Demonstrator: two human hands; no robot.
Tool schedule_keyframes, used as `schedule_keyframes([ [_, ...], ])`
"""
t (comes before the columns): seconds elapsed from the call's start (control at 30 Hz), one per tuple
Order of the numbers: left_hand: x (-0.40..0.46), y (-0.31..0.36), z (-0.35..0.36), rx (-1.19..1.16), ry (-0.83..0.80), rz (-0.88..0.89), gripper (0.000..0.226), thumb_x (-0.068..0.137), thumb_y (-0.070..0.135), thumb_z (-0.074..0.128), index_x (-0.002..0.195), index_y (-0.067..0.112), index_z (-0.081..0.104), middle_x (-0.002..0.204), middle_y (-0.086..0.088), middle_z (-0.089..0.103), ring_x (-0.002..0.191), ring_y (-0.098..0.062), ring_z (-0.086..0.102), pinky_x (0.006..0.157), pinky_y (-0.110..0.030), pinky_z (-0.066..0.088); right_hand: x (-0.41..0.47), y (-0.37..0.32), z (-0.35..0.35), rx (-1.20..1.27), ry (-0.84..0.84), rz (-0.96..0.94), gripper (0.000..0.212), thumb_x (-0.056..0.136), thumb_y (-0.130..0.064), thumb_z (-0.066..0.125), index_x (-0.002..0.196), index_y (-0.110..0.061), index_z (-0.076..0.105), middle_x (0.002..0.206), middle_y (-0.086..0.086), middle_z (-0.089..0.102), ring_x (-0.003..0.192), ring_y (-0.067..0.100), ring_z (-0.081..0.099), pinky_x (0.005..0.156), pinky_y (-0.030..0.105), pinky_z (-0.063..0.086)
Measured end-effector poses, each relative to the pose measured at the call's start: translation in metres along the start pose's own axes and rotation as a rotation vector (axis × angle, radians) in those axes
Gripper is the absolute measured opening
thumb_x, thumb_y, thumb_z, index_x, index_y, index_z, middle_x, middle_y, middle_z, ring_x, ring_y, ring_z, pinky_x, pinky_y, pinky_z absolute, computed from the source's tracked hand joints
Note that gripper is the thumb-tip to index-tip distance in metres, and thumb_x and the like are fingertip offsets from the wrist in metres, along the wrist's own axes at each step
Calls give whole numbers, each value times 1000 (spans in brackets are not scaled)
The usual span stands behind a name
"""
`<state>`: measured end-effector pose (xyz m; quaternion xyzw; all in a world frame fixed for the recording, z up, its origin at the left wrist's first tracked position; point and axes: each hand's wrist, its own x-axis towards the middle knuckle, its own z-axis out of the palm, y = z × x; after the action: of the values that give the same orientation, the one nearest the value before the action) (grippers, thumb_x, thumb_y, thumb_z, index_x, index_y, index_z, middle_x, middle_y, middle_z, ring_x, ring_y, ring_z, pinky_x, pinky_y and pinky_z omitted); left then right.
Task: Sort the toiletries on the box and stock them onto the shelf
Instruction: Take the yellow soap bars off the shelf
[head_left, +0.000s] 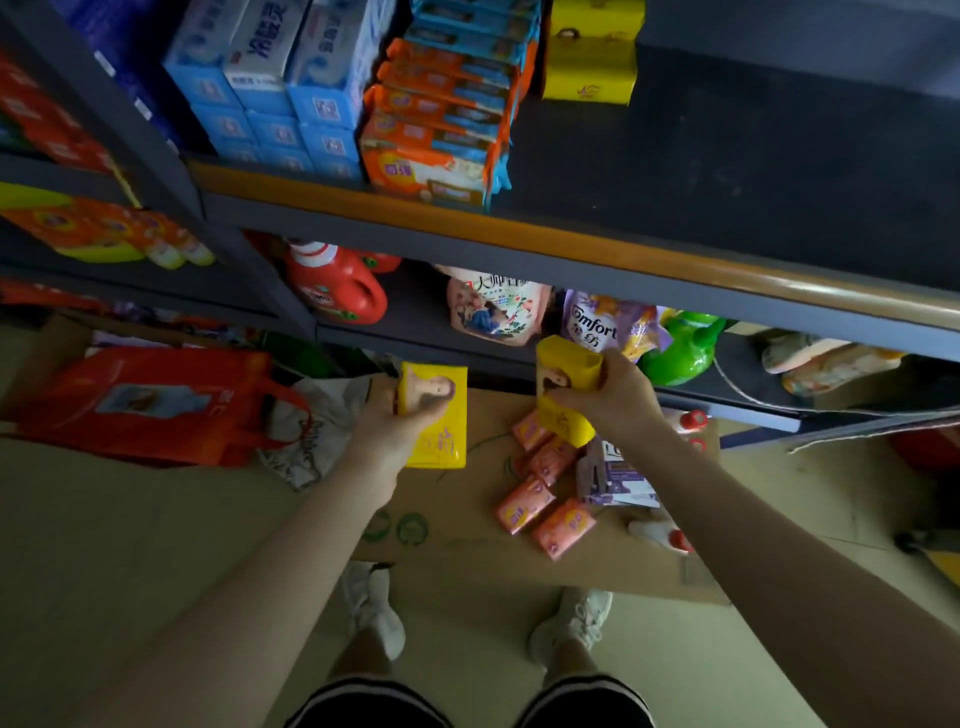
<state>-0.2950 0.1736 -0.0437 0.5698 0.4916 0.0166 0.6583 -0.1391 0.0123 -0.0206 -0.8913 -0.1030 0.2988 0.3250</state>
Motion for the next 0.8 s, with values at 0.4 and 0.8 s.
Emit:
schedule_keyframes([
  [0.4, 72, -161, 13, 237, 59, -196, 53, 76, 27, 69, 123, 11, 49, 108, -9, 55, 97, -23, 53, 75, -27, 38, 59, 83, 146, -375, -373, 116, 47, 81, -31, 71, 109, 3, 56, 102, 20, 62, 105, 32, 58, 71, 26, 35],
  [0.8, 138, -140, 43, 186, 16, -9, 27, 90, 15, 59, 116, 9, 57, 101, -7, 59, 83, -15, 55, 57, -20, 40, 76, 122, 153, -535, -382, 162, 48, 85, -49, 59, 90, -1, 62, 95, 20, 69, 90, 34, 67, 76, 38, 54],
])
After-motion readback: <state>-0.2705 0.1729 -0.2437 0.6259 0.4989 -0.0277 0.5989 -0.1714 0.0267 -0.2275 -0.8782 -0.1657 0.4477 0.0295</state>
